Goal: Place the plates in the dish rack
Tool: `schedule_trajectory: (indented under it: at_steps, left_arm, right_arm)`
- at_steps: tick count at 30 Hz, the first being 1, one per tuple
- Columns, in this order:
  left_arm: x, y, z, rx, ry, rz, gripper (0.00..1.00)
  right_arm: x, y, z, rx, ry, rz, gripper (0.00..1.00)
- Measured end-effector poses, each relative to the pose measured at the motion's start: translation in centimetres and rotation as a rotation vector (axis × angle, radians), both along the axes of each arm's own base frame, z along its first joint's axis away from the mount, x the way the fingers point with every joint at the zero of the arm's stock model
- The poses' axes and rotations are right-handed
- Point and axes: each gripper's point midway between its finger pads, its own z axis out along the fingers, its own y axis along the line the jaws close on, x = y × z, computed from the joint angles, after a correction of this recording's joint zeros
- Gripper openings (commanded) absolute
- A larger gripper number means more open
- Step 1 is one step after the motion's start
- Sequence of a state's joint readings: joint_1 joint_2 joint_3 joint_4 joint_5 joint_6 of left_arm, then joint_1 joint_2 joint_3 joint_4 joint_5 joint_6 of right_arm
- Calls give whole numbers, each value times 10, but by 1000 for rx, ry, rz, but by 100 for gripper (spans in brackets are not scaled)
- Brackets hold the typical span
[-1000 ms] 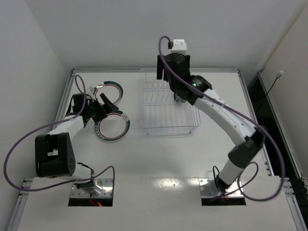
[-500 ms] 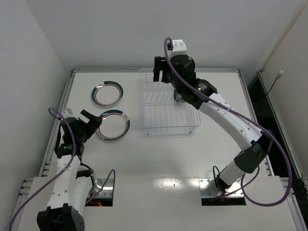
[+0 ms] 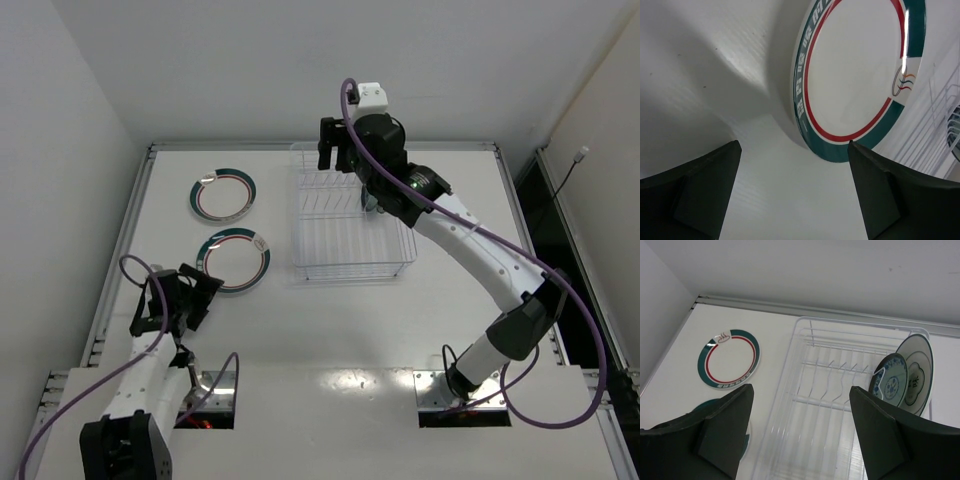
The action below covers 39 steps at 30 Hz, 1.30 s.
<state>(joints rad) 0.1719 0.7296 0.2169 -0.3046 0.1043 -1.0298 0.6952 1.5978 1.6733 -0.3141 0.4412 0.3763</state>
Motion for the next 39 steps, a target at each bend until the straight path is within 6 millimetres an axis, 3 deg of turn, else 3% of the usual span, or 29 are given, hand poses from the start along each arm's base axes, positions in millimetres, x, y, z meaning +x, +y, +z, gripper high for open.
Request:
schedule_trajectory:
  at_steps: [5,9,11,16,20,24,28,33,36,38,39]
  left_arm:
    - [19,-7,-3,-72,-47,4,69]
    - [34,-14,-5,-124,-61,-14,46]
    - [37,-16,-8,-135,-58,-28,24]
    - [33,-19,-11,-141,-40,-46,2]
    - [40,-29,17,-124,-130,-105,0]
    - [34,-40,46,-89,-168,-160,0]
    - [46,-42,110,-12,-232,-207,0]
    - [75,-39,220,68,-436,-228,0]
    - [87,-39,282,101,-567,-244,0]
    - [91,-40,314,120,-642,-255,0]
    - [91,-41,320,124,-658,-258,0]
  right_arm:
    - [0,0,-4,-5,6,0,75]
    - [2,-3,-4,-6,7,-8,77]
    - [4,-7,-4,-7,8,-16,78]
    - [9,-17,-5,-11,14,-39,78]
    - [11,-25,-6,-12,20,-55,78]
    - [13,-32,-6,-3,25,-69,79]
    - [12,-33,-6,14,35,-32,84]
    - [17,-20,-16,115,61,139,89]
    - [19,-1,-27,314,67,349,95]
    - [21,19,-32,538,91,516,99]
    - [24,24,-32,600,88,564,99]
